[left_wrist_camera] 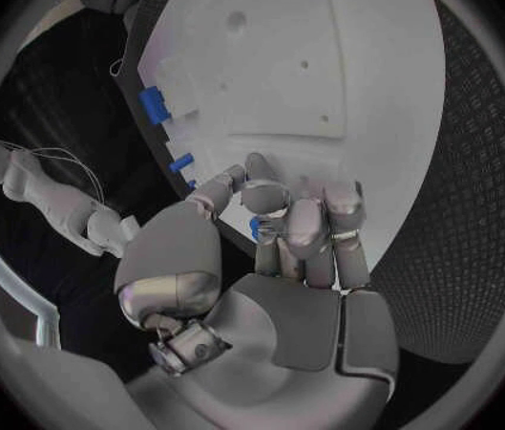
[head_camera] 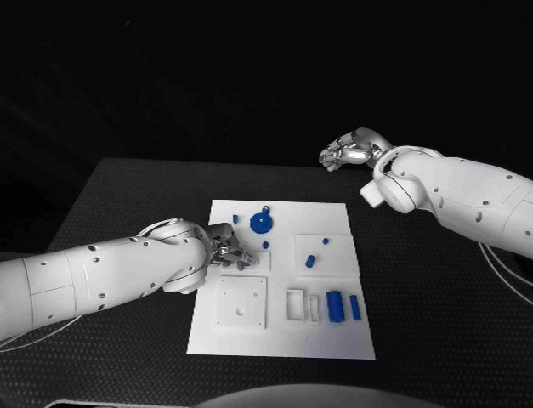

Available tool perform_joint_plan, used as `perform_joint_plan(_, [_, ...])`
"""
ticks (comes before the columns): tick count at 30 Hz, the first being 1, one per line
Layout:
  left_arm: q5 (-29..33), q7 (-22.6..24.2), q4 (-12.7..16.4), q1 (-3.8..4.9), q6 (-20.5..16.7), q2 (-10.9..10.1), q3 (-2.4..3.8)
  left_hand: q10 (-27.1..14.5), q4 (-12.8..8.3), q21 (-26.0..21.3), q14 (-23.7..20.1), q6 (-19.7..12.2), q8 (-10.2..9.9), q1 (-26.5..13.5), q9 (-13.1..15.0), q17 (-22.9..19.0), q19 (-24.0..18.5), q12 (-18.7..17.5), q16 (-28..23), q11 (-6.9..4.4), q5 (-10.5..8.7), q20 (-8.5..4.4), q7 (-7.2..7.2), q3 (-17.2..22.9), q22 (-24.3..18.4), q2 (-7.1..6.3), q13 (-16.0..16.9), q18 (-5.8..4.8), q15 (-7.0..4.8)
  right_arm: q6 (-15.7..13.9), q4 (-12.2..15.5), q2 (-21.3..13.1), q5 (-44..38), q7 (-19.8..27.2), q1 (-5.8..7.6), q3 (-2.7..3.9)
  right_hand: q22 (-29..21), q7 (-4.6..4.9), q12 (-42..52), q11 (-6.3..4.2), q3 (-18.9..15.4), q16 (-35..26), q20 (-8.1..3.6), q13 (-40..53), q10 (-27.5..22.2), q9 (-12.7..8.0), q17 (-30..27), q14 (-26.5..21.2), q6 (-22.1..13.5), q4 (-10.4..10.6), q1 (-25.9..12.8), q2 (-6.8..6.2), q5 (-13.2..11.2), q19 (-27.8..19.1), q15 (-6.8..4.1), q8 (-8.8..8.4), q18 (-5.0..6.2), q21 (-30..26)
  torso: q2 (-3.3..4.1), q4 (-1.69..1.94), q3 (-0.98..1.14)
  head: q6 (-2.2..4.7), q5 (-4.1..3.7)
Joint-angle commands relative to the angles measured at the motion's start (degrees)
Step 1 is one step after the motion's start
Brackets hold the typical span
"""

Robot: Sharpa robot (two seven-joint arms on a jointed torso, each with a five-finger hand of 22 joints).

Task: Assemble the parts on the task board

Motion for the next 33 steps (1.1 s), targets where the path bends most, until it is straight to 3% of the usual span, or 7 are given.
perform_joint_plan(1, [0.6, 0.8, 0.3, 0.08, -0.5, -0.1, 0.04, -0.2, 0.1, -0.2, -0.1, -0.2, 0.2, -0.5, -0.1, -0.1, -0.2, 0.3, 0.2, 0.14, -0.31, -5.54, -0.13, -0.2, 0.2, -0.08, -0.1, -0.17, -0.17, 0.7, 0.0, 0.0, 0.1, 0.3, -0.04, 0.01, 0.1, 0.17, -0.2, 0.29, -0.3, -0.2, 0.06, -0.1, -0.1, -0.1, -0.1, -0.4, -0.4, -0.1, -0.4, -0.21, 0.4, -0.4, -0.11, 0.28, -0.39, -0.4, 0.00, 0.00, 0.03, -0.01, 0.04])
perform_joint_plan(9, [2.8, 1.6, 0.3, 0.08, -0.6, -0.6, 0.21, -0.2, 0.7, -0.3, -0.1, -0.3, 0.2, -0.8, -0.2, -0.1, -0.3, 0.2, 0.1, 0.15, -0.65, -5.56, -0.13, -0.2, 0.1, -0.64, -0.2, -0.11, -0.19, 0.7, 0.0, -0.1, 0.1, 0.3, -0.12, 0.01, 0.1, 0.20, -0.2, 0.29, -0.3, -0.2, 0.04, -0.1, -0.1, -0.1, -0.1, -0.5, -0.5, -0.1, -0.4, -0.16, 0.4, -0.4, -0.10, 0.28, -0.40, -0.4, 0.02, 0.04, 0.00, 0.02, 0.01])
perform_joint_plan(14, [3.3, 1.9, 0.5, 0.12, -0.7, -1.0, 0.32, -0.2, 3.0, -0.5, -0.2, -0.4, 0.2, -1.0, -0.5, -0.3, -0.3, 0.2, 0.0, 0.13, -4.92, -5.60, -0.13, 0.2, 0.0, -2.37, -0.7, 0.09, -0.22, 0.7, -0.1, -0.1, 0.1, 0.3, -0.17, 0.01, 0.2, 0.22, -0.2, 0.30, -0.3, -0.2, 0.05, -0.1, -0.1, -0.1, -0.1, -0.5, -0.5, -0.1, -0.4, -0.19, 0.4, -0.4, -0.09, 0.28, -0.41, -0.5, -0.01, -0.02, -0.03, 0.02, -0.01])
perform_joint_plan(16, [3.6, 2.0, 0.6, 0.20, -0.7, -1.0, 0.33, -0.2, 3.6, -0.6, -0.2, -0.5, 0.3, -1.0, -0.6, -0.4, -0.3, 0.3, 0.0, 0.13, -5.66, -5.59, -0.13, 0.3, 0.0, -2.77, -0.8, 0.12, -0.23, 0.7, -0.1, -0.1, 0.1, 0.3, -0.20, 0.01, 0.2, 0.23, -0.2, 0.31, -0.3, -0.3, 0.05, -0.1, -0.1, -0.1, -0.1, -0.5, -0.5, -0.1, -0.4, -0.20, 0.4, -0.4, -0.08, 0.27, -0.42, -0.5, 0.01, -0.05, 0.04, 0.05, 0.02])
perform_joint_plan(23, [4.2, 2.3, 0.5, 0.25, -0.9, -1.0, 0.33, -0.3, 4.5, -0.6, -0.2, -0.5, 0.3, -0.9, -0.6, -0.4, -0.3, 0.3, 0.0, 0.12, -6.47, -5.59, -0.13, 0.6, 0.0, -3.54, -0.9, 0.18, -0.25, 0.8, -0.1, -0.1, 0.2, 0.3, -0.26, 0.01, 0.2, 0.27, -0.2, 0.32, -0.4, -0.3, 0.05, -0.1, -0.2, -0.1, -0.1, -0.5, -0.5, -0.1, -0.4, -0.23, 0.4, -0.5, -0.06, 0.27, -0.44, -0.6, 0.01, -0.04, 0.06, 0.06, 0.02])
perform_joint_plan(33, [6.2, 4.5, 0.4, 0.36, -3.3, -1.5, 0.40, -0.8, 6.9, -0.9, -0.7, -1.7, -0.3, 0.3, -1.1, -0.9, -0.6, -0.4, -0.8, 0.38, -7.67, -5.47, 0.25, 1.7, -0.2, -5.96, -1.7, 0.21, -0.09, 0.7, -0.2, -0.2, 0.3, 0.3, -0.34, 0.01, 0.2, 0.31, -0.2, 0.34, -0.4, -0.3, 0.05, -0.1, -0.2, -0.1, -0.1, -0.6, -0.6, -0.1, -0.4, -0.24, 0.4, -0.5, -0.04, 0.25, -0.46, -0.6, 0.00, -0.06, 0.10, 0.30, 0.02])
